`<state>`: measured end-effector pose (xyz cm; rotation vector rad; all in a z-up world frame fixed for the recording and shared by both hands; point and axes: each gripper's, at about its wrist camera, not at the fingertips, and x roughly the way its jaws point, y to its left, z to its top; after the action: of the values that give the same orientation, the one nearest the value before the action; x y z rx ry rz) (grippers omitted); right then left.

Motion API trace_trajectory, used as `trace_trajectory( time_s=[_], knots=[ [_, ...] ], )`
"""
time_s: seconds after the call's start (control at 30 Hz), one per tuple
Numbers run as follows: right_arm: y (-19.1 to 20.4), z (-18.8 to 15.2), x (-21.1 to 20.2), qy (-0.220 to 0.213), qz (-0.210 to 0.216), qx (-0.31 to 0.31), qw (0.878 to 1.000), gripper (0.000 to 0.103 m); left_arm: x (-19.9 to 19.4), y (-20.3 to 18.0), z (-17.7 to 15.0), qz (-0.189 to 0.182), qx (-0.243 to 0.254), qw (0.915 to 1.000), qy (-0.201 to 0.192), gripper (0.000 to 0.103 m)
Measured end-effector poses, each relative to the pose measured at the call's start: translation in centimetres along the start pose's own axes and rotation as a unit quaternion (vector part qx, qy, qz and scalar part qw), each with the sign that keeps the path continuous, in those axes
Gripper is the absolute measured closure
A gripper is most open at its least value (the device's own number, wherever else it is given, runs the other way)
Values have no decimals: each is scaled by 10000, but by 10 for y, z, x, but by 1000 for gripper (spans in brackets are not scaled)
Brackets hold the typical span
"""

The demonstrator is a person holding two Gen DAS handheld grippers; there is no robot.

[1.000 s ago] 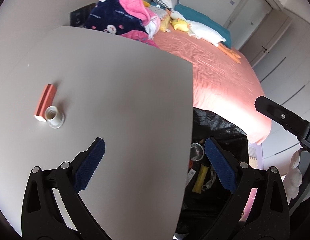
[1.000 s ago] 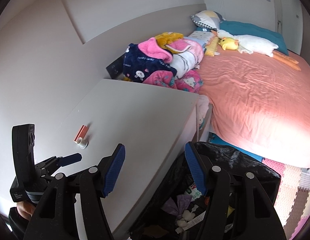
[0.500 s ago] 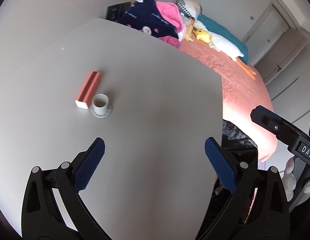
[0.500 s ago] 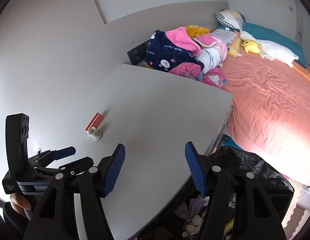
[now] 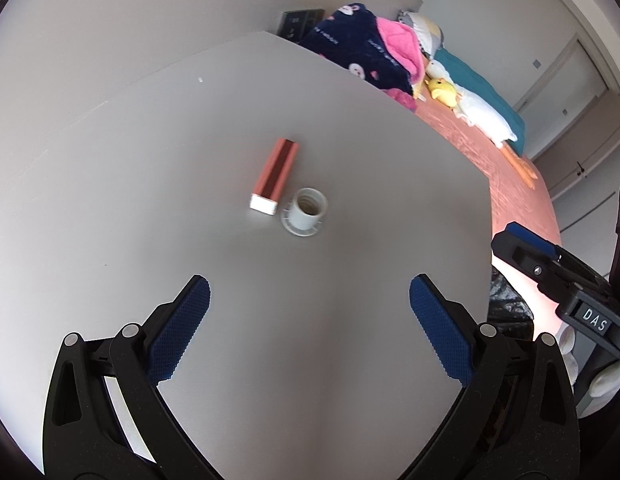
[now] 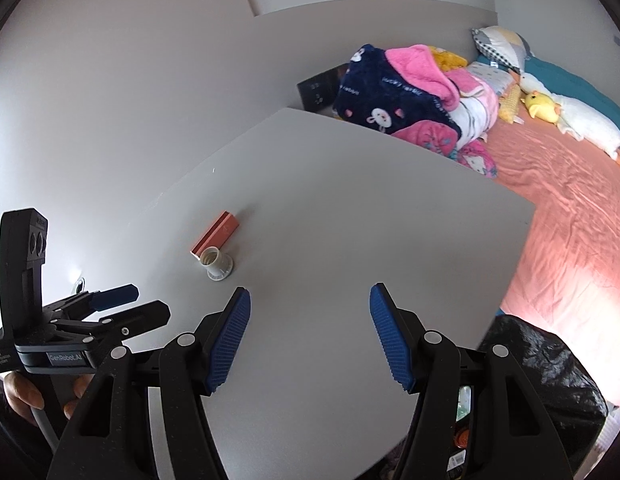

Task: Collect trash
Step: 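Move both open tools back over the table toward the pink strip and cup, then grasp the small white cup with the right tool while the left tool grasps the pink strip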

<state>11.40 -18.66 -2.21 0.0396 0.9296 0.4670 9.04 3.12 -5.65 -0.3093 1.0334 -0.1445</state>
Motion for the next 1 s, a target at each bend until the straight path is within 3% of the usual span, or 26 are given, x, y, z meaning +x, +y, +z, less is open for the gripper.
trace_trajectory(
  time_s=[0.4,1.0],
  knots=[
    [44,6,47,345,196,-572,9976,40,-10,41,4,440,-220,9985,-251,6],
    [86,11,118,827,192,-1015,9912,46,-5,80,1,534,-613,9966,-157,6]
  ],
)
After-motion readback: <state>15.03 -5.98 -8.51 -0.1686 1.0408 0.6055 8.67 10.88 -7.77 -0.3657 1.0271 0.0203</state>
